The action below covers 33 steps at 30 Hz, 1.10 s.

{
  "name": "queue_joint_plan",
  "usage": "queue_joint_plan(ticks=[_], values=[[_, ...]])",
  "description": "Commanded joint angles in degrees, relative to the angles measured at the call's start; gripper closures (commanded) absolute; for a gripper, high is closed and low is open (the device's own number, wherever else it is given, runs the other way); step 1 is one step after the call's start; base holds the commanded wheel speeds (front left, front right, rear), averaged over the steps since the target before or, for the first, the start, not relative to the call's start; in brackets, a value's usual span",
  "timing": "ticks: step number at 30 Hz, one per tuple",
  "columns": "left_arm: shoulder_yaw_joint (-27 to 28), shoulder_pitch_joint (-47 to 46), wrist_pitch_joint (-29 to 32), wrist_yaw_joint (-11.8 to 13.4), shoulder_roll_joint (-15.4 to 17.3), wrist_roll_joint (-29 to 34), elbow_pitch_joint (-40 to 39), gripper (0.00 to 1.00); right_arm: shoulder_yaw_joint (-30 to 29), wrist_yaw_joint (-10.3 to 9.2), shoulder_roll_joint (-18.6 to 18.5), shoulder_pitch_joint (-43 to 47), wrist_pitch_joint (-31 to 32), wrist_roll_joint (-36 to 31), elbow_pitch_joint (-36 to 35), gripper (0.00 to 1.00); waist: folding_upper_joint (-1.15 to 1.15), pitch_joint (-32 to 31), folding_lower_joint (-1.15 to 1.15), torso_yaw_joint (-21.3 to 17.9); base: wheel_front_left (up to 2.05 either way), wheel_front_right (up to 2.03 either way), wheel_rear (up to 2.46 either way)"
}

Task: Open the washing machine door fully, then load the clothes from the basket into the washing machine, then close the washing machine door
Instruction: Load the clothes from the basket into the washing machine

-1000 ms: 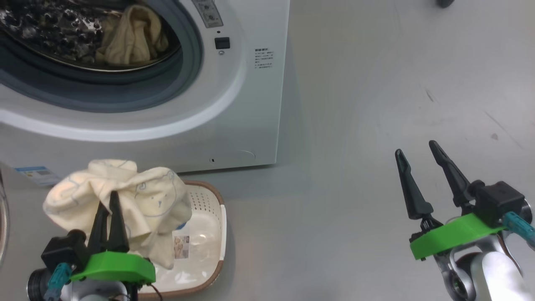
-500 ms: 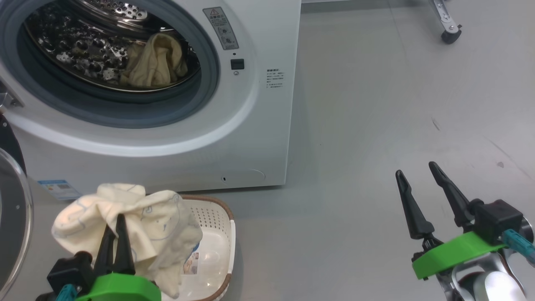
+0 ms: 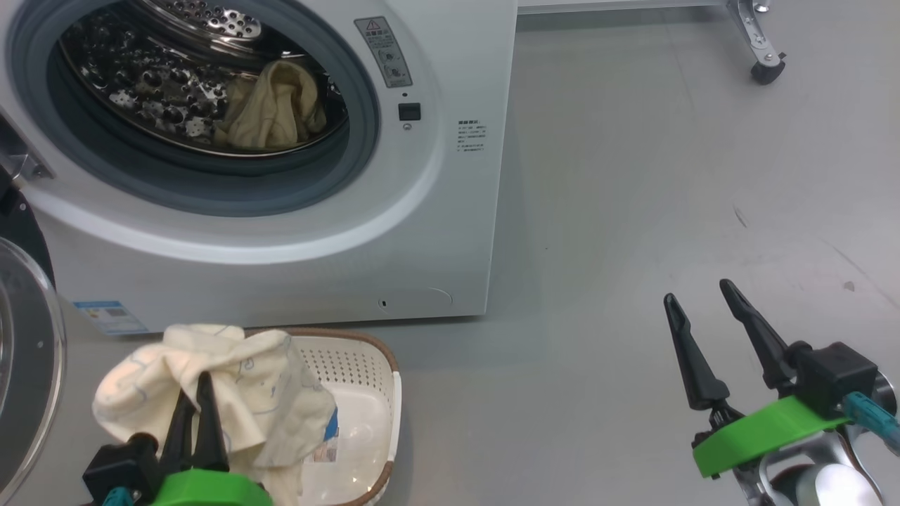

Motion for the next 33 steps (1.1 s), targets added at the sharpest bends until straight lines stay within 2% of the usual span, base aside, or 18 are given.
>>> queue_joint_plan(ticks=[1, 21, 33], values=[[2.05, -1.90, -0.02, 0.41, 1.32, -0.27, -2.44, 1.00, 1.28, -0.16, -0.42, -1.36, 0.10, 0.47, -2.17, 0.00, 0.00, 0.16, 0.01, 0.00, 0.00, 0.00, 0.00], [1.84, -3.45, -0.75, 0.33, 1.81, -0.71, -1.68, 1.00, 1.94, -0.16, -0.42, -1.68, 0.07, 0.47, -2.12, 0.00, 0.00, 1.23, 0.01, -0.34, 0.00, 0.00, 0.00], [2.69, -9.71, -0.74, -0.19, 3.03, -0.82, -0.21, 1.00, 3.21, -0.16, -0.42, -4.20, -0.94, 1.10, -2.06, 0.00, 0.00, 6.86, 0.01, -3.56, 0.00, 0.00, 0.00]])
